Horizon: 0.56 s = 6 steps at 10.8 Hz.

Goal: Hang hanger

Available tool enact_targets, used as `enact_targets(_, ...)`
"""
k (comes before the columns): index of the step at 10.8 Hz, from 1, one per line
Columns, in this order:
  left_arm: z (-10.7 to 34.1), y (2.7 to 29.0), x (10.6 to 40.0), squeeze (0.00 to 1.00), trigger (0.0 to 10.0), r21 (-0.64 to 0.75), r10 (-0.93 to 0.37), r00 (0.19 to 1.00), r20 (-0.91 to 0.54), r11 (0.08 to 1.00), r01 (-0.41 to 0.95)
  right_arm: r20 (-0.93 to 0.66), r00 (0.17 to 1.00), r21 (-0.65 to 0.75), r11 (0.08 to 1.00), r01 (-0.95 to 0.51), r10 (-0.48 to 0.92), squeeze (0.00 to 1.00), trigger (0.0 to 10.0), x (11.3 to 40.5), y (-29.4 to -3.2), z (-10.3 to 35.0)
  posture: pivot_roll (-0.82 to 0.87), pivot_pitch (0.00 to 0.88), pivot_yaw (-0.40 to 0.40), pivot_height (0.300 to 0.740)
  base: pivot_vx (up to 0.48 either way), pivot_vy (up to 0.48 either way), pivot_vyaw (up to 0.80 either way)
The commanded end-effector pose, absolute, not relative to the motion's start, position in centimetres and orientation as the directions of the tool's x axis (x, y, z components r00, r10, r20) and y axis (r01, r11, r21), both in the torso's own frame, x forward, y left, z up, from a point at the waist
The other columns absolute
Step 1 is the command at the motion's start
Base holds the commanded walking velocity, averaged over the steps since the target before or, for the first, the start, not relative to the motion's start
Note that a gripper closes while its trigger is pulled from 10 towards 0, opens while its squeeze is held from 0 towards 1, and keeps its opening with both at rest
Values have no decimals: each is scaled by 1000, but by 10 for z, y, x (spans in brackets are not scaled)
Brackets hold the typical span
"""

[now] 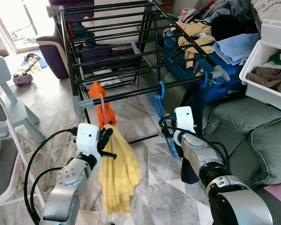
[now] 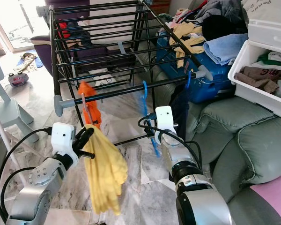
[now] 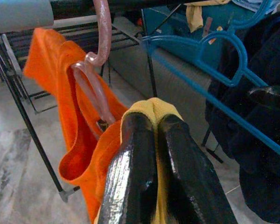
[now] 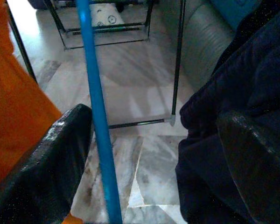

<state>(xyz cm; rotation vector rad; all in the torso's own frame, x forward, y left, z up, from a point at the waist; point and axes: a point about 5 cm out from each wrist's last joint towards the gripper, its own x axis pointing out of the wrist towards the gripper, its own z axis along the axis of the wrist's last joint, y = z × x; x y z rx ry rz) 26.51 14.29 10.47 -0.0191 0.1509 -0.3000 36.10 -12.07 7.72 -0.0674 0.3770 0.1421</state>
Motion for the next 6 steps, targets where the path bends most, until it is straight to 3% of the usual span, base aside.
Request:
enact_targets(1,112,141,269,0,10000,-31,-312,942,-120,950,311,-339,935,-59,990,-130,102,0,10000,363,-123,81,-63,0,20,740,0,0,0)
enact_targets(3,112,140,269,0,10000,-32,-313,942,-119,950,311,-269,961,-98,991,-95,66,0,10000,365,-128,90,-62,0,17,740,0,0,0)
enact_targets(6,109,138,268,0,10000,-34,-314,941,-127,949,312,-291,949,-46,989,-144,124,0,10000,362,-128,84,-65,0,11,740,0,0,0)
